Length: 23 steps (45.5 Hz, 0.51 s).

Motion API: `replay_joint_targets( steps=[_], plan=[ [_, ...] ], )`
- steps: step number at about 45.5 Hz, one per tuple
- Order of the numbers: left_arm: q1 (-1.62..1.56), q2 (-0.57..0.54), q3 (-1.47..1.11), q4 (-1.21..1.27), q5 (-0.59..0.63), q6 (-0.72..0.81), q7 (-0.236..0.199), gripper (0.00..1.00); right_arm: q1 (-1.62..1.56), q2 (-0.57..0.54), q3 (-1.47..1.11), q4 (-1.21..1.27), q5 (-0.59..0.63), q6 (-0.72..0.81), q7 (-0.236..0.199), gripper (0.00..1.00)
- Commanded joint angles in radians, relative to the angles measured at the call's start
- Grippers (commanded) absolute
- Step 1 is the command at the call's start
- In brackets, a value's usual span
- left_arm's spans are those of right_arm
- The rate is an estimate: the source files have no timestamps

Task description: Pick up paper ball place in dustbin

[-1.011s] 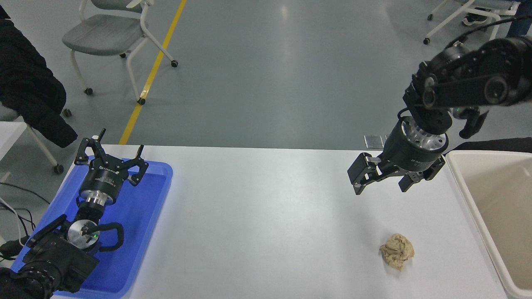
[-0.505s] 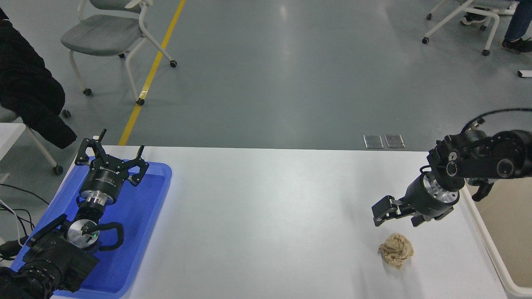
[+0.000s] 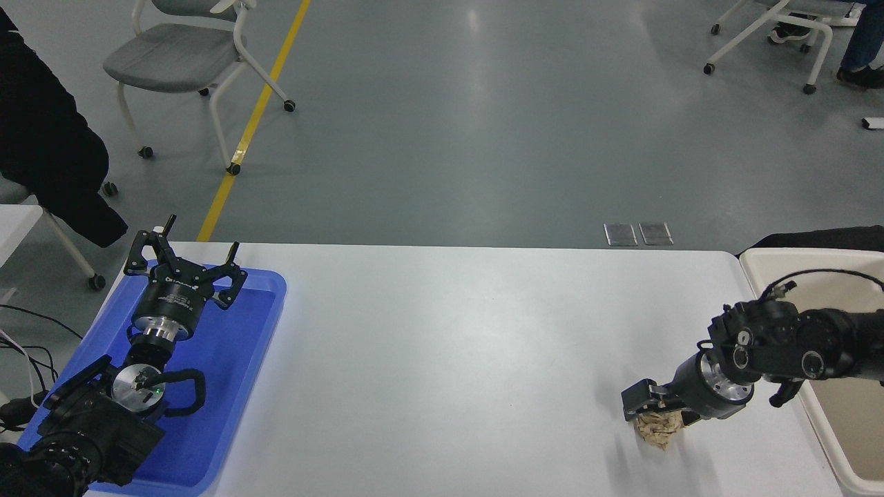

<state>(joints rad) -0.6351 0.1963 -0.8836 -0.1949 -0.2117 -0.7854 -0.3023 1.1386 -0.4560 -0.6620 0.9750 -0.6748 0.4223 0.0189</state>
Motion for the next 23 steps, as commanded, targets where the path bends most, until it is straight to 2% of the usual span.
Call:
replay_joint_targets(
  steps=[1,7,10,13,23],
  plan=[
    [0.000,0.000,0.000,0.000,0.000,0.000,0.000,1.00,-0.069,0.020,0.024,-0.035,-0.014,-0.072,0.001,0.88],
    [0.000,0.000,0.000,0.000,0.000,0.000,0.000,1.00,-0.076,0.022,0.024,-0.035,-0.014,-0.100,0.003,0.46],
    [0.000,0.000,0.000,0.000,0.000,0.000,0.000,1.00,-0.076,0.022,0.024,-0.036,-0.014,-0.105,0.001,0.36],
    [0.000,0.000,0.000,0.000,0.000,0.000,0.000,1.00,-0.076,0.022,0.024,-0.038,-0.014,-0.105,0.004,0.00],
    [-0.002,0.000,0.000,0.000,0.000,0.000,0.000,1.00,-0.068,0.020,0.024,-0.036,-0.014,-0.103,0.004,0.00]
  ],
)
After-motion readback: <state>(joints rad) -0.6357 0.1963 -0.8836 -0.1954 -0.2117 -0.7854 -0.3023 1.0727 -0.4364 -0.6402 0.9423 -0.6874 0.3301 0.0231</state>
